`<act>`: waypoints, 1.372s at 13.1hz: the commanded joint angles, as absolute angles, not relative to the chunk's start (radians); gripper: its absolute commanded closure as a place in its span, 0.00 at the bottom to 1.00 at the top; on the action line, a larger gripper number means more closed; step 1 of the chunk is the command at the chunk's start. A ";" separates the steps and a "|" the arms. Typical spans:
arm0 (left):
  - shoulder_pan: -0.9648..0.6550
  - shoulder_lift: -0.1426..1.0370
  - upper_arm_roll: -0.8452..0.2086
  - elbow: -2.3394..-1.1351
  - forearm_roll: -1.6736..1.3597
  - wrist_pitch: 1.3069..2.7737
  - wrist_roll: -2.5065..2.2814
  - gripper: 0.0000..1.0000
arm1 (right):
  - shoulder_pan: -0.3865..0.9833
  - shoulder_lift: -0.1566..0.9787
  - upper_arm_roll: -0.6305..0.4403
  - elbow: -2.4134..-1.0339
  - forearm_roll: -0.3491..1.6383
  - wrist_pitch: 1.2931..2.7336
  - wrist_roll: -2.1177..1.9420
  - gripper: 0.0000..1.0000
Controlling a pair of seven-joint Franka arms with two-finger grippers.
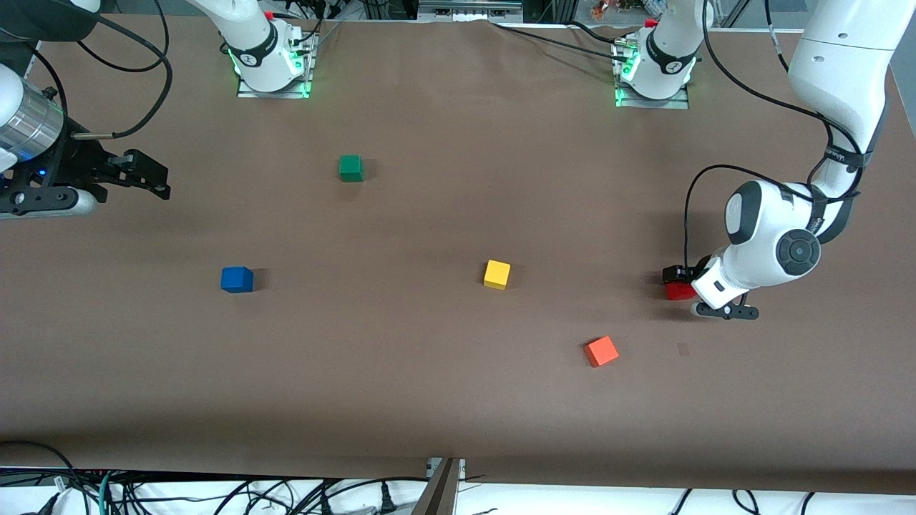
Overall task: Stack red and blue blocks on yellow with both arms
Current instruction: 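Carry the red cube onto the yellow cube while the right gripper reaches the blue cube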
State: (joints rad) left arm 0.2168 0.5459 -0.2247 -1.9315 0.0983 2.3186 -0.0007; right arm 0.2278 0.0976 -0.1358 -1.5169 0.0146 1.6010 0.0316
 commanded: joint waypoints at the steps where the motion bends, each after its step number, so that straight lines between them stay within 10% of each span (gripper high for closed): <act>1: 0.227 0.520 -0.229 -1.962 0.091 2.333 0.008 0.64 | 0.230 0.107 -0.138 -1.491 0.006 1.589 0.040 0.00; 4: 0.224 0.508 -0.233 -1.947 0.089 2.321 -0.003 1.00 | 0.230 0.107 -0.138 -1.491 0.006 1.591 0.040 0.00; 9: 0.184 0.469 -0.432 -1.720 0.094 2.128 -0.245 1.00 | 0.235 0.107 -0.135 -1.491 0.006 1.591 0.037 0.00; 18: -0.247 0.655 -0.399 -1.480 0.136 2.088 -0.468 1.00 | 0.189 0.262 -0.147 -1.496 0.084 1.671 0.020 0.00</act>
State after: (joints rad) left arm -0.1862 0.5916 -0.4363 -1.5674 0.1022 2.1070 -0.4198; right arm 0.2177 0.2016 -0.1479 -1.5185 0.0669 1.6725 0.0310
